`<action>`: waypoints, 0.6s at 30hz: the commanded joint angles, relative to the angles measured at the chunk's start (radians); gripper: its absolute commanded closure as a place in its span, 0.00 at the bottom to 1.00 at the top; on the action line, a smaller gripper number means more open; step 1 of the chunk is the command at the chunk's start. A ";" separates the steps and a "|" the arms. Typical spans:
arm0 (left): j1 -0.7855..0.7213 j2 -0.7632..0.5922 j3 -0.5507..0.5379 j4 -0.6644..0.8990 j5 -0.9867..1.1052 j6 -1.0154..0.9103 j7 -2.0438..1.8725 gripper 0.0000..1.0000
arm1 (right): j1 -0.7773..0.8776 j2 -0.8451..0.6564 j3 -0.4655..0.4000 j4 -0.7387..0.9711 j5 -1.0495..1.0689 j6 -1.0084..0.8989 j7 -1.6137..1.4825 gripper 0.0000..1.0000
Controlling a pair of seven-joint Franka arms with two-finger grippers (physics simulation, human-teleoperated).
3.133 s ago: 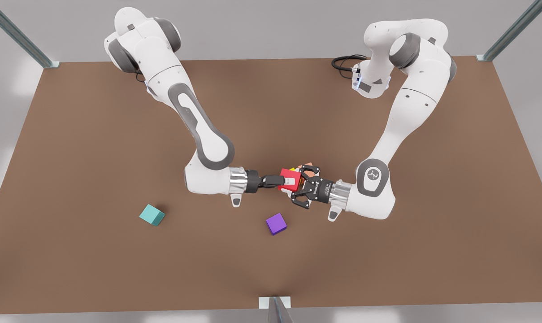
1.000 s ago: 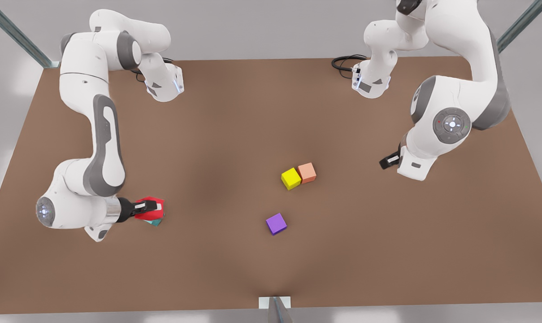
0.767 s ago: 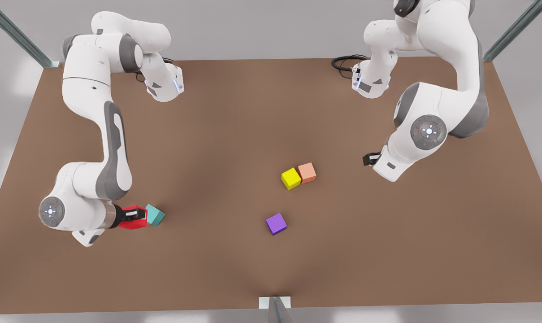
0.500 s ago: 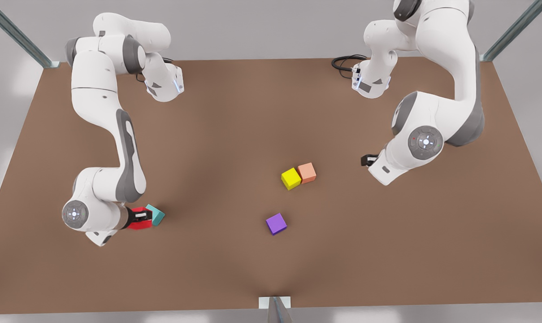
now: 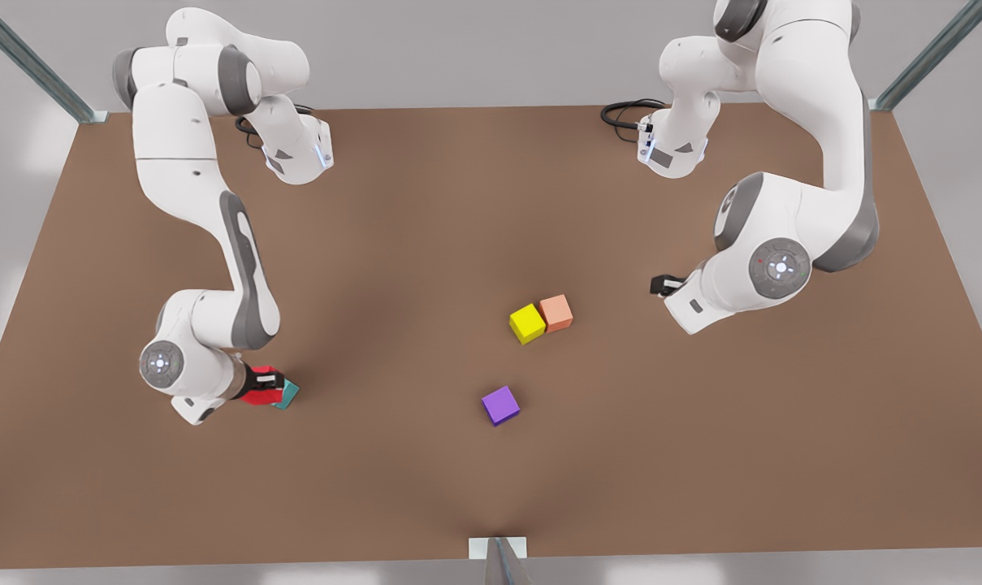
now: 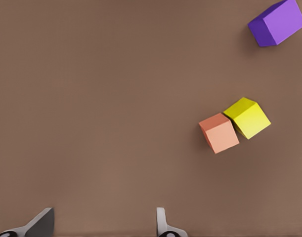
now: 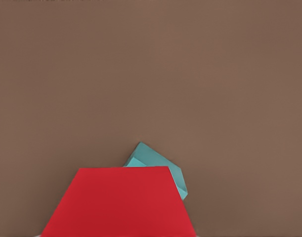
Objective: Pick up red wooden cube and pass to hand red wooden cube and place in blue wooden cube
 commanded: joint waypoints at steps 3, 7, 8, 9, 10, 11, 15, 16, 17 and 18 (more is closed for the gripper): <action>0.005 0.011 0.001 -0.001 -0.015 -0.018 0.115 0.00 | 0.000 -0.001 -0.002 -0.019 -0.047 0.074 0.109 0.56; 0.019 0.020 0.001 0.001 -0.015 -0.016 0.118 0.00 | 0.001 -0.010 0.001 -0.059 -0.058 0.096 0.132 0.56; 0.019 0.020 0.001 0.001 -0.015 -0.016 0.118 0.00 | 0.004 -0.012 0.001 -0.062 -0.058 0.097 0.133 0.56; 0.019 0.020 0.001 0.001 -0.015 -0.016 0.117 0.00 | 0.004 -0.012 0.001 -0.067 -0.058 0.099 0.135 0.55; 0.019 0.020 0.001 0.001 -0.015 -0.016 0.118 0.00 | 0.004 -0.010 0.001 -0.067 -0.058 0.100 0.139 0.55; 0.019 0.022 0.001 0.001 -0.015 -0.016 0.118 0.00 | 0.004 -0.009 0.001 -0.067 -0.058 0.100 0.139 0.54; 0.027 0.028 0.003 0.001 -0.015 -0.016 0.118 0.00 | 0.004 -0.007 -0.001 -0.064 -0.060 0.103 0.139 0.35; 0.028 0.028 0.003 0.001 -0.015 -0.016 0.118 0.00 | 0.004 -0.006 -0.001 -0.061 -0.058 0.103 0.139 0.00; 0.028 0.030 0.003 0.001 -0.016 -0.016 0.118 0.00 | 0.004 -0.004 -0.001 -0.061 -0.060 0.103 0.139 0.00; 0.028 0.030 0.001 0.001 -0.016 -0.016 0.118 0.00 | 0.004 -0.004 -0.001 -0.061 -0.060 0.103 0.139 0.00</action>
